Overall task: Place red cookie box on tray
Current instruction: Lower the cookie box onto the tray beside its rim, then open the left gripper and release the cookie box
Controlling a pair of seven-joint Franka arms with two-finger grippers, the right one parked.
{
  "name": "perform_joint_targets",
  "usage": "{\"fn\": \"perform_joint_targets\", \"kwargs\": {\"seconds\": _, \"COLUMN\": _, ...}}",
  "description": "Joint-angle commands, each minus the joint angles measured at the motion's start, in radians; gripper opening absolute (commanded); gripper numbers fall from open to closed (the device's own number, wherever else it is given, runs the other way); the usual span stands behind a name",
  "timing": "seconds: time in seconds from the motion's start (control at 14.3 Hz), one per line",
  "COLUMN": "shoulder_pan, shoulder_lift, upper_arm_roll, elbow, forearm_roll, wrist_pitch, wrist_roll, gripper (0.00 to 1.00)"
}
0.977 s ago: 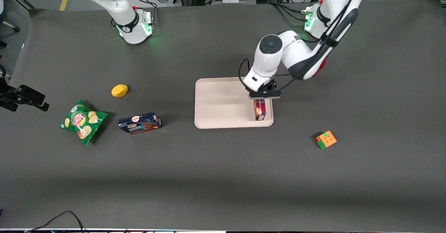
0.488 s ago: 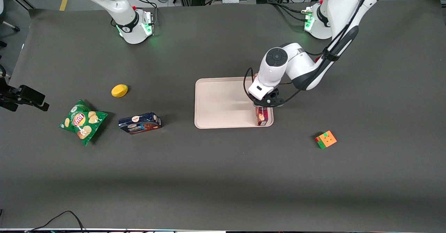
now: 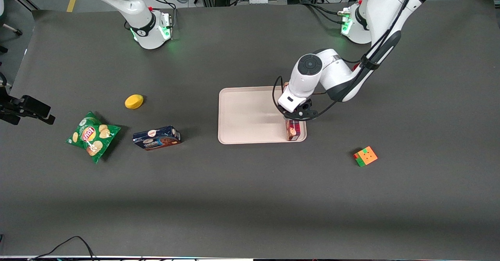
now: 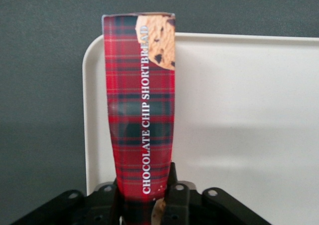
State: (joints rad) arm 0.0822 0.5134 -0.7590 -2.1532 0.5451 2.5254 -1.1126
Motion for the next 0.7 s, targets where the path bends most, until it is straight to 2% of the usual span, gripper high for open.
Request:
{"fn": "perform_joint_targets", "kwargs": {"seconds": 0.0, "shoulder_pan": 0.001, "shoulder_lift": -0.01, "upper_arm_roll": 0.003, "elbow": 0.019, "forearm_roll": 0.026, "wrist_pitch": -0.019, "wrist_roll": -0.03, "gripper": 1.0}}
{"fn": "perform_joint_targets", "kwargs": {"seconds": 0.35, "shoulder_pan": 0.002, "shoulder_lift": -0.039, "upper_arm_roll": -0.043, "elbow": 0.156, "forearm_roll": 0.026, "wrist_pitch": -0.267, "wrist_roll": 0.008, "gripper": 1.0}}
{"fn": "perform_joint_targets", "kwargs": {"seconds": 0.63, "shoulder_pan": 0.008, "shoulder_lift": -0.059, "upper_arm_roll": -0.075, "elbow": 0.344, "forearm_roll": 0.01, "wrist_pitch": -0.553, "wrist_roll": 0.216, "gripper": 1.0}}
